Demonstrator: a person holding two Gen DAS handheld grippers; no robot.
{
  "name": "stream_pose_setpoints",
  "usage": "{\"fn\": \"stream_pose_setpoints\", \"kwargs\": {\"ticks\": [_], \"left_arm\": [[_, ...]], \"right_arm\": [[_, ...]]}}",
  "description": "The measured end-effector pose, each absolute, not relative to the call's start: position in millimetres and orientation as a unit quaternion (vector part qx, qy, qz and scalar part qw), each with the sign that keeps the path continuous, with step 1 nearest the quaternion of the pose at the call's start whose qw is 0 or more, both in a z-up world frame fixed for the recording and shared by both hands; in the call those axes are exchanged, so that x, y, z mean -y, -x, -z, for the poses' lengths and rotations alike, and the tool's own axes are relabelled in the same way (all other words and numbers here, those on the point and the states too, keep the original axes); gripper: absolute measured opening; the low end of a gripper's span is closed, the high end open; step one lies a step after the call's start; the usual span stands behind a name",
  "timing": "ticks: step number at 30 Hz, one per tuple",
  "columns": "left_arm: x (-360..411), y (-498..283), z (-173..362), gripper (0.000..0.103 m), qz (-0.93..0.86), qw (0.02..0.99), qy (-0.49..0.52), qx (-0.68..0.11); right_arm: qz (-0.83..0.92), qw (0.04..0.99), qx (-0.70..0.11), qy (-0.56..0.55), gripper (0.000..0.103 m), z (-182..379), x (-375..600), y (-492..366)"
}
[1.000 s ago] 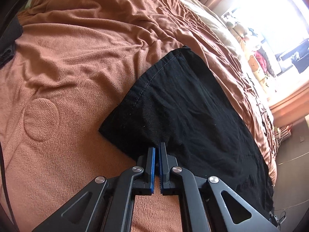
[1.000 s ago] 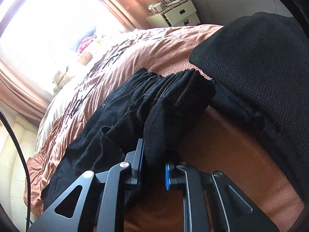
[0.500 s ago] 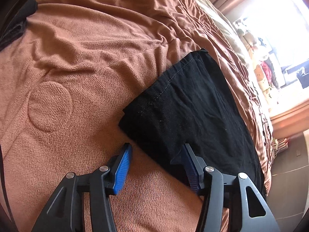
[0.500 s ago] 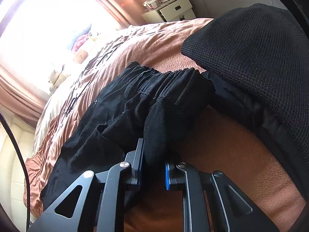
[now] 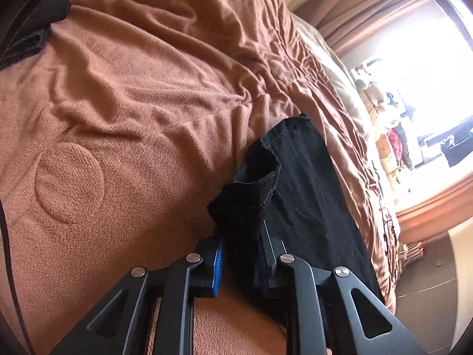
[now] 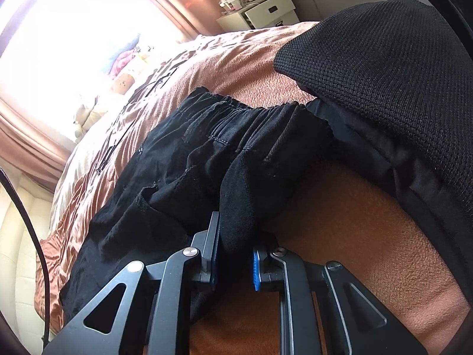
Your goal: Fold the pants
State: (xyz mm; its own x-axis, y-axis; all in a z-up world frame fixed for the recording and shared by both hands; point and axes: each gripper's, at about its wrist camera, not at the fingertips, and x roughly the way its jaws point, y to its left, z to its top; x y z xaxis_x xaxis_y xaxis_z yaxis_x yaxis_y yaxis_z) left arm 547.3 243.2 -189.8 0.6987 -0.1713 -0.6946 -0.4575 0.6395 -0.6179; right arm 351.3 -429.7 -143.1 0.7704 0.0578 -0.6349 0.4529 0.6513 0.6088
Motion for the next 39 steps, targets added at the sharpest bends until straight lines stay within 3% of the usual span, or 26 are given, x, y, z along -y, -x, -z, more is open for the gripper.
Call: {"fn": "stream_pose_setpoints", "kwargs": {"ticks": [6, 8, 12, 13, 16, 31, 39], "left_arm": [[-233, -554, 201, 0.022, -0.074, 0.814, 0.405, -0.411], [-230, -558, 206, 0.033, -0.074, 0.811, 0.402, -0.418], [-228, -563, 209, 0.036, -0.074, 0.820, 0.392, -0.411], [-228, -564, 210, 0.035, -0.075, 0.821, 0.390, -0.409], [-229, -567, 208, 0.007, -0.081, 0.825, 0.382, -0.409], [-241, -551, 117, 0.004, -0.066, 0.860, 0.379, -0.335], [-268, -515, 79, 0.004, -0.068, 0.867, 0.385, -0.309]], "right_arm": [[0.114, 0.851, -0.316, -0.403, 0.014, 146, 429, -351], [0.113, 0.851, -0.314, -0.404, 0.014, 147, 429, -350], [0.098, 0.844, -0.305, -0.429, 0.017, 154, 435, -347], [0.094, 0.842, -0.302, -0.437, 0.017, 157, 437, -347], [0.092, 0.843, -0.298, -0.438, 0.016, 158, 439, -347], [0.071, 0.879, -0.254, -0.398, 0.011, 76, 424, -319], [0.057, 0.883, -0.258, -0.387, 0.011, 62, 413, -289]]}}
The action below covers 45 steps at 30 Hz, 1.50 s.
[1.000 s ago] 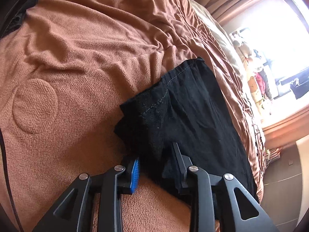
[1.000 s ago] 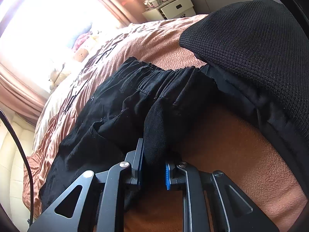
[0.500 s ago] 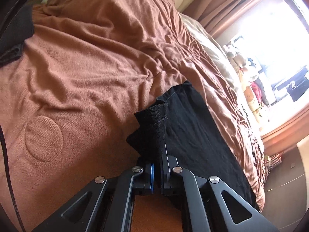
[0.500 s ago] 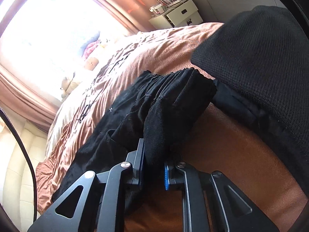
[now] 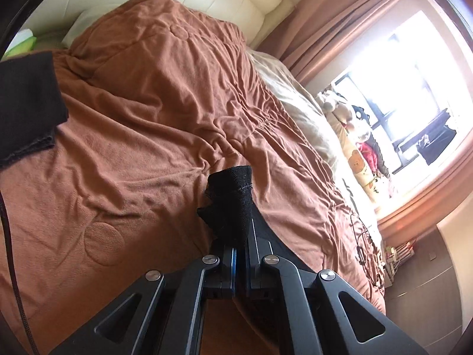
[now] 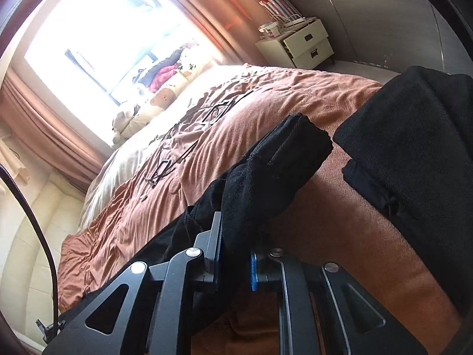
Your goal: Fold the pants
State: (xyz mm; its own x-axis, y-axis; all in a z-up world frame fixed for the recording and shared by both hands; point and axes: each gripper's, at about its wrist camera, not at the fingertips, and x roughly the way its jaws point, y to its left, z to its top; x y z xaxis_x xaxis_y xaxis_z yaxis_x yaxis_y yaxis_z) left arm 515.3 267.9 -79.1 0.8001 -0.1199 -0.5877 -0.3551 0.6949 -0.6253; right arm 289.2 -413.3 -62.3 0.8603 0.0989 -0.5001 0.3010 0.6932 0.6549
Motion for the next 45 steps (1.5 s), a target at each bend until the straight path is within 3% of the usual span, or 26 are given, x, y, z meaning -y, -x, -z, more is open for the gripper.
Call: {"fn": "stream_pose_setpoints", "kwargs": {"ticks": [18, 27, 33, 36, 37, 38, 40, 41, 45], "left_arm": [[-355, -429, 61, 0.004, -0.112, 0.861, 0.401, -0.291], [-383, -403, 84, 0.004, -0.135, 0.849, 0.410, -0.306], [-383, -405, 125, 0.004, -0.153, 0.828, 0.405, -0.356], [-380, -404, 146, 0.005, -0.171, 0.812, 0.405, -0.383], [-379, -402, 152, 0.009, -0.174, 0.809, 0.405, -0.388], [-378, -401, 157, 0.018, -0.175, 0.807, 0.406, -0.391], [-376, -398, 164, 0.037, -0.174, 0.803, 0.410, -0.395], [-374, -396, 167, 0.041, -0.172, 0.802, 0.413, -0.396], [-363, -394, 178, 0.044, -0.163, 0.795, 0.418, -0.409]], "right_arm": [[0.008, 0.867, -0.307, -0.392, 0.011, 68, 374, -215], [0.003, 0.852, -0.329, -0.407, 0.011, 80, 370, -188], [0.014, 0.835, -0.350, -0.425, 0.012, 106, 375, -189], [0.018, 0.820, -0.358, -0.445, 0.018, 118, 377, -188], [0.013, 0.816, -0.358, -0.454, 0.025, 121, 379, -188], [0.008, 0.813, -0.356, -0.461, 0.037, 124, 381, -187], [-0.005, 0.813, -0.345, -0.470, 0.052, 125, 384, -187], [-0.012, 0.813, -0.338, -0.474, 0.056, 124, 386, -187], [-0.019, 0.802, -0.323, -0.503, 0.059, 135, 396, -194]]}}
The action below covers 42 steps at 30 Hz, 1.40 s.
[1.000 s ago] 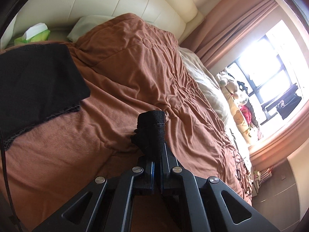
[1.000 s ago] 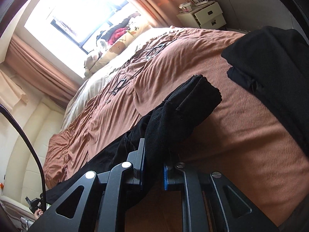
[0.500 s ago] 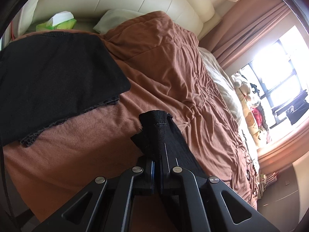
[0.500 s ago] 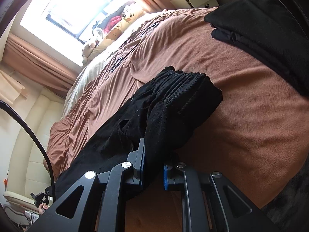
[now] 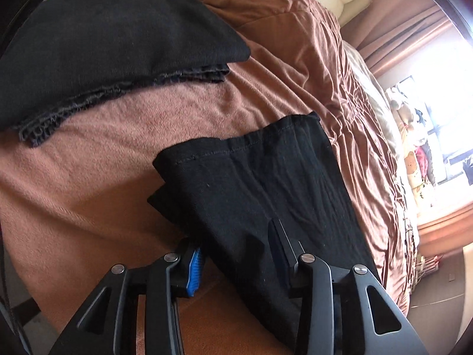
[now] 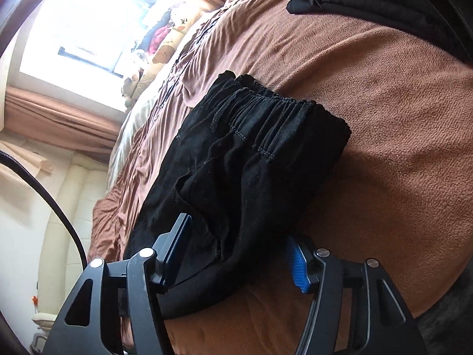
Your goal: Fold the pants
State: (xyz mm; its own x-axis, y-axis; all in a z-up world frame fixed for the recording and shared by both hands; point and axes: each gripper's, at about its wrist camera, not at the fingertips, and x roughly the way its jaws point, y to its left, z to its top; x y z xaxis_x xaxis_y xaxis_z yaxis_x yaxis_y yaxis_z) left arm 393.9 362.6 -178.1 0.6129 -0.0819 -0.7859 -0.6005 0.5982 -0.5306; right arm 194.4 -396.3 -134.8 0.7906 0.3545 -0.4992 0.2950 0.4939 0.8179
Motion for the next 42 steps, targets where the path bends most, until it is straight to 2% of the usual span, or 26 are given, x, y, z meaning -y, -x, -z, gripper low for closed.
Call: {"fn": "stream_pose_setpoints", "kwargs": {"ticks": [4, 6, 9, 11, 21, 23, 30, 35, 36, 37, 38, 40, 42], "left_arm": [[-350, -391, 186, 0.047, -0.151, 0.790, 0.427, -0.414], [-344, -388, 188, 0.050, -0.151, 0.789, 0.428, -0.414], [-336, -384, 189, 0.054, -0.151, 0.789, 0.430, -0.411], [-331, -381, 191, 0.054, -0.147, 0.788, 0.434, -0.411], [-316, -380, 197, 0.054, -0.143, 0.794, 0.427, -0.408], [-316, -379, 197, 0.054, -0.141, 0.795, 0.429, -0.405], [-326, -368, 200, 0.054, -0.130, 0.798, 0.450, -0.380], [-333, -370, 202, 0.054, -0.131, 0.800, 0.453, -0.371], [-334, -372, 201, 0.053, -0.134, 0.802, 0.449, -0.371], [-334, -373, 200, 0.046, -0.140, 0.803, 0.445, -0.372], [-335, -375, 200, 0.032, -0.148, 0.802, 0.441, -0.373], [-340, -377, 200, 0.011, -0.168, 0.798, 0.438, -0.378], [-346, -377, 200, 0.008, -0.172, 0.796, 0.444, -0.374]], "right_arm": [[-0.006, 0.786, -0.309, -0.536, 0.059, 150, 409, -203], [0.001, 0.786, -0.297, -0.543, 0.055, 149, 416, -207], [0.014, 0.789, -0.299, -0.536, 0.025, 147, 420, -211], [0.011, 0.791, -0.295, -0.535, 0.015, 147, 420, -211], [0.032, 0.818, -0.259, -0.512, 0.012, 118, 426, -200], [0.035, 0.820, -0.250, -0.513, 0.004, 117, 428, -193], [0.048, 0.828, -0.257, -0.496, 0.004, 124, 418, -186], [0.044, 0.810, -0.313, -0.494, 0.008, 138, 405, -195], [0.045, 0.809, -0.329, -0.486, 0.010, 140, 400, -194], [0.044, 0.810, -0.336, -0.480, 0.012, 139, 397, -191], [0.042, 0.811, -0.340, -0.475, 0.012, 138, 394, -187], [0.045, 0.812, -0.349, -0.466, 0.016, 133, 390, -178], [0.053, 0.816, -0.352, -0.455, 0.020, 125, 388, -167]]}}
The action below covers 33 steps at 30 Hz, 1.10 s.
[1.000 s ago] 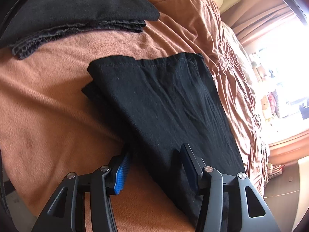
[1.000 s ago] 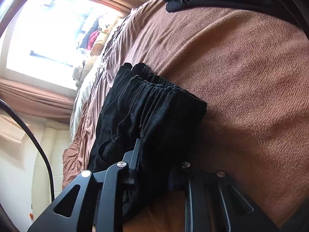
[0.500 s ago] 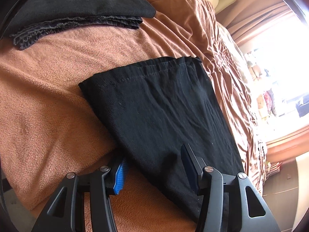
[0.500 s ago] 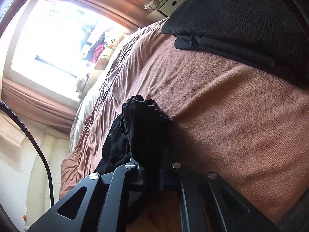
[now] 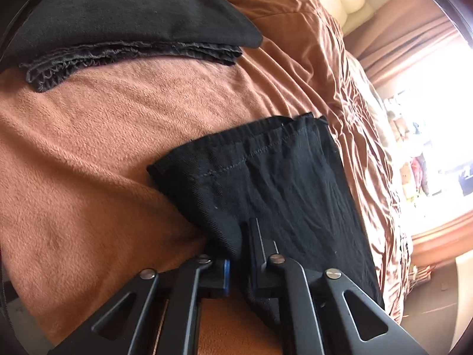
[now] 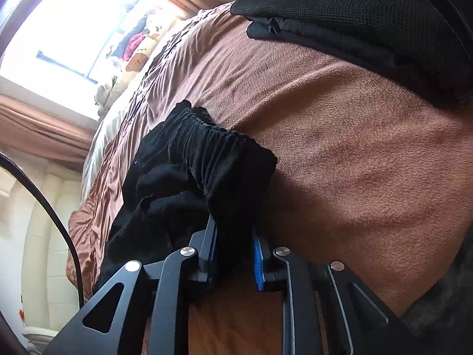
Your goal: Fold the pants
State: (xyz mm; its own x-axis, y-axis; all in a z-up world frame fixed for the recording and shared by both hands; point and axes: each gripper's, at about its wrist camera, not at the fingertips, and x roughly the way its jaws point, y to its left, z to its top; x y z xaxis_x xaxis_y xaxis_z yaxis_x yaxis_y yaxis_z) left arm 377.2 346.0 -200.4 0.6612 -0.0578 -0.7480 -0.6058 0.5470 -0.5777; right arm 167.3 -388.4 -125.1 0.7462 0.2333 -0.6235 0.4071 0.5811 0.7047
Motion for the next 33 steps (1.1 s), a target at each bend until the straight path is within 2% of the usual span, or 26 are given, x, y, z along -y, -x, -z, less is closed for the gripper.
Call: {"fn": "stream_pose_setpoints", "kwargs": {"ticks": [3, 5, 9, 13, 21, 22, 23, 25, 28, 33], "left_arm": [[-348, -376, 195, 0.007, -0.186, 0.803, 0.431, -0.368], [-350, -378, 196, 0.007, -0.190, 0.800, 0.431, -0.372], [-351, -378, 197, 0.009, -0.187, 0.797, 0.430, -0.381], [-346, -376, 189, 0.027, -0.180, 0.799, 0.420, -0.390], [-339, -360, 159, 0.030, -0.207, 0.816, 0.381, -0.382], [-340, -356, 155, 0.036, -0.213, 0.818, 0.379, -0.377], [-341, -352, 150, 0.047, -0.216, 0.820, 0.379, -0.369], [-344, -349, 143, 0.054, -0.220, 0.824, 0.377, -0.361], [-344, -354, 134, 0.054, -0.216, 0.827, 0.371, -0.362], [-331, -377, 125, 0.054, -0.196, 0.832, 0.365, -0.369]], "right_arm": [[0.075, 0.828, -0.350, -0.432, 0.033, 110, 389, -153], [0.087, 0.841, -0.344, -0.409, 0.046, 91, 389, -151], [0.076, 0.867, -0.353, -0.343, 0.047, 64, 373, -156], [0.042, 0.883, -0.367, -0.289, 0.047, 51, 347, -191], [-0.016, 0.899, -0.396, -0.184, 0.047, 38, 303, -270], [-0.020, 0.900, -0.399, -0.172, 0.047, 37, 297, -279], [-0.025, 0.901, -0.403, -0.160, 0.047, 36, 291, -286], [-0.036, 0.902, -0.407, -0.141, 0.048, 37, 281, -301], [-0.050, 0.904, -0.409, -0.112, 0.060, 42, 264, -330], [-0.074, 0.905, -0.413, -0.069, 0.060, 42, 243, -359]]}}
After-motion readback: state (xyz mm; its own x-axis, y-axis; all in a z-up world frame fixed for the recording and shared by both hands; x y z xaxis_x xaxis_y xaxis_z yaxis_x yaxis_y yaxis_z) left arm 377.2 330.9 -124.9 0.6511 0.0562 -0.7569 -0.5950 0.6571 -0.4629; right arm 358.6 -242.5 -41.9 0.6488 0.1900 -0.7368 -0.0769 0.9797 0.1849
